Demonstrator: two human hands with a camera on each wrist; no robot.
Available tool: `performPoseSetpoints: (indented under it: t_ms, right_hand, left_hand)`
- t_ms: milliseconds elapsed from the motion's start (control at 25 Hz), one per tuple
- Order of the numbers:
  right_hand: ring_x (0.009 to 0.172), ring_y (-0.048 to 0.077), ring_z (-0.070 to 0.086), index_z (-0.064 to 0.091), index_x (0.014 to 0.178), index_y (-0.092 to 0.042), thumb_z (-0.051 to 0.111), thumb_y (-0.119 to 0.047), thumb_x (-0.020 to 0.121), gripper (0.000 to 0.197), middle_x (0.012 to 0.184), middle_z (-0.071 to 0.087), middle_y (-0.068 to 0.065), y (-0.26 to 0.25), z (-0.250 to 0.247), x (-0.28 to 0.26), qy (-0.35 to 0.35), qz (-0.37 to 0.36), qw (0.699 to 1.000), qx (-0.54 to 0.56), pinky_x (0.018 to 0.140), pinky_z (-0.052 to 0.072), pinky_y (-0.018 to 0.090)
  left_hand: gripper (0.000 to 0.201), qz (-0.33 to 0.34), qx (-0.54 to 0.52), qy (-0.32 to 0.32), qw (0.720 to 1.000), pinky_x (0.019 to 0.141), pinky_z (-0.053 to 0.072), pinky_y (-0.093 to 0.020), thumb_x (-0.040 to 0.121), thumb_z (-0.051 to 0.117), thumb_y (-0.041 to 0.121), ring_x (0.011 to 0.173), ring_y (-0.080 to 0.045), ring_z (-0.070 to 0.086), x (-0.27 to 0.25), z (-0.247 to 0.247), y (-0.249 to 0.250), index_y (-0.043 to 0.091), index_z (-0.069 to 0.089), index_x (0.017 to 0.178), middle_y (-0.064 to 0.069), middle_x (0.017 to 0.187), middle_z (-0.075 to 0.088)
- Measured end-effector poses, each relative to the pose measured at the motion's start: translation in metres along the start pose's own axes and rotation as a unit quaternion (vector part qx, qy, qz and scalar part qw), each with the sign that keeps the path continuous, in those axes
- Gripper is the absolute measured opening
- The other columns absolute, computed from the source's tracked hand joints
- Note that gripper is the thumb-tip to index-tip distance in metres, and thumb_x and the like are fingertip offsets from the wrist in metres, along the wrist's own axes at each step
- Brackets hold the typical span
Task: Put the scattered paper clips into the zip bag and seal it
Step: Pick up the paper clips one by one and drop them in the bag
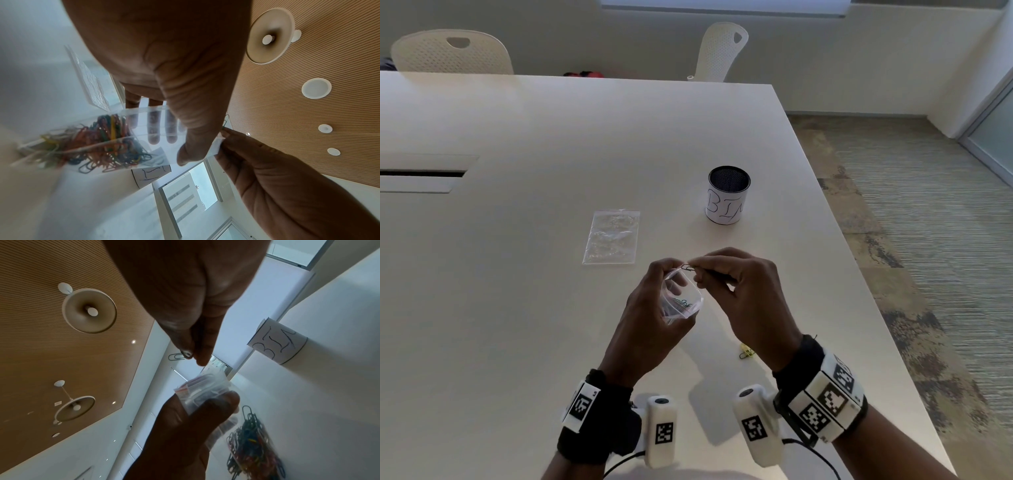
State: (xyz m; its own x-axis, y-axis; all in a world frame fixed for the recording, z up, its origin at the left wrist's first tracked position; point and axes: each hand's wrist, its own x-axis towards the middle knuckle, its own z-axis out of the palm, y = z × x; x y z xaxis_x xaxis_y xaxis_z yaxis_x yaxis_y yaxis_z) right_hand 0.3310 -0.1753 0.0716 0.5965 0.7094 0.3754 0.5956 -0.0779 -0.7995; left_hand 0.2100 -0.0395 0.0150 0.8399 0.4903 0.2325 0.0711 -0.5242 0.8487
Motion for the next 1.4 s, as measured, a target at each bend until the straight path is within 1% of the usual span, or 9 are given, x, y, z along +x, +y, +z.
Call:
performPoseSetpoints:
  t_ms: [160, 240, 320, 520, 640, 800, 1000, 1160, 1400]
  right_hand:
    - [0.075, 0.007, 0.068, 0.08, 0.098, -0.009, 0.076, -0.001, 0.09, 0.012, 0.088, 0.075, -0.002, -0.004, 0.001, -0.007, 0.057, -0.027, 0.997, -0.054, 0.072, 0.057, 0.018]
    - [0.07, 0.007, 0.064, 0.079, 0.096, -0.009, 0.076, 0.0, 0.089, 0.011, 0.087, 0.074, -0.001, -0.005, 0.006, -0.009, 0.036, -0.039, 0.994, -0.093, 0.07, 0.054, 0.016]
    - [0.073, 0.007, 0.067, 0.08, 0.102, -0.01, 0.075, -0.002, 0.091, 0.014, 0.091, 0.077, 0.001, -0.003, 0.008, -0.01, -0.004, -0.046, 0.993, -0.111, 0.072, 0.057, 0.019]
    - [0.077, 0.011, 0.073, 0.082, 0.098, -0.012, 0.074, 0.001, 0.09, 0.017, 0.09, 0.076, -0.002, 0.033, -0.031, -0.007, 0.024, 0.021, 0.994, -0.103, 0.077, 0.06, 0.031]
    - [0.08, 0.007, 0.071, 0.081, 0.101, -0.017, 0.073, 0.002, 0.09, 0.023, 0.098, 0.074, -0.007, 0.067, -0.061, -0.017, -0.102, 0.064, 0.98, -0.158, 0.079, 0.061, 0.034]
    - [0.099, 0.003, 0.068, 0.079, 0.111, -0.025, 0.074, -0.007, 0.093, 0.026, 0.121, 0.07, -0.013, 0.086, -0.064, -0.033, -0.271, 0.044, 0.938, -0.212, 0.087, 0.058, 0.024]
    - [0.088, 0.009, 0.064, 0.078, 0.091, -0.02, 0.072, -0.011, 0.095, 0.012, 0.101, 0.071, -0.009, 0.095, -0.056, -0.039, -0.265, 0.002, 0.93, -0.254, 0.075, 0.058, 0.034]
    - [0.086, 0.012, 0.059, 0.066, 0.103, -0.02, 0.062, -0.016, 0.102, 0.006, 0.102, 0.065, -0.004, 0.089, -0.055, -0.038, -0.281, 0.05, 0.909, -0.303, 0.072, 0.049, 0.024]
    - [0.09, 0.016, 0.06, 0.066, 0.108, -0.015, 0.059, -0.021, 0.102, 0.011, 0.103, 0.062, -0.002, 0.077, -0.057, -0.033, -0.3, 0.112, 0.905, -0.282, 0.079, 0.05, 0.029]
  left_hand:
    - [0.07, -0.01, -0.002, 0.0, 1.0, 0.082, 0.062, -0.031, 0.083, 0.085, 0.016, 0.108, -0.012, 0.066, 0.0, 0.0, -0.002, 0.031, 0.044, 0.137, 0.014, 0.116, 0.064]
    - [0.07, -0.014, -0.006, -0.003, 1.0, 0.084, 0.062, -0.031, 0.083, 0.085, 0.015, 0.108, -0.011, 0.067, 0.0, 0.0, -0.002, 0.031, 0.044, 0.138, 0.013, 0.117, 0.064]
    - [0.069, -0.015, -0.01, -0.005, 1.0, 0.085, 0.062, -0.032, 0.083, 0.084, 0.014, 0.109, -0.01, 0.066, 0.001, 0.001, -0.001, 0.03, 0.045, 0.138, 0.015, 0.116, 0.063]
    - [0.068, -0.012, -0.02, -0.005, 1.0, 0.082, 0.063, -0.038, 0.084, 0.084, 0.016, 0.109, -0.017, 0.064, -0.001, 0.002, -0.003, 0.031, 0.046, 0.138, 0.014, 0.115, 0.062]
    - [0.068, -0.011, -0.022, -0.004, 1.0, 0.083, 0.061, -0.035, 0.083, 0.085, 0.013, 0.109, -0.019, 0.064, -0.001, 0.003, -0.004, 0.031, 0.047, 0.137, 0.013, 0.115, 0.062]
    - [0.068, -0.009, -0.021, -0.013, 1.0, 0.081, 0.062, -0.039, 0.084, 0.085, 0.012, 0.107, -0.018, 0.065, 0.001, 0.006, -0.004, 0.032, 0.047, 0.137, 0.012, 0.115, 0.062]
    - [0.067, -0.011, -0.023, -0.016, 1.0, 0.081, 0.062, -0.038, 0.084, 0.085, 0.011, 0.106, -0.016, 0.064, 0.003, 0.008, -0.001, 0.033, 0.047, 0.135, 0.014, 0.114, 0.062]
    - [0.067, -0.011, -0.019, -0.019, 1.0, 0.081, 0.062, -0.035, 0.084, 0.084, 0.012, 0.106, -0.015, 0.064, 0.003, 0.008, 0.0, 0.034, 0.047, 0.135, 0.014, 0.114, 0.062]
    - [0.068, -0.012, -0.013, -0.016, 1.0, 0.082, 0.063, -0.039, 0.084, 0.084, 0.012, 0.107, -0.016, 0.064, 0.003, 0.005, 0.0, 0.035, 0.046, 0.135, 0.015, 0.114, 0.061]
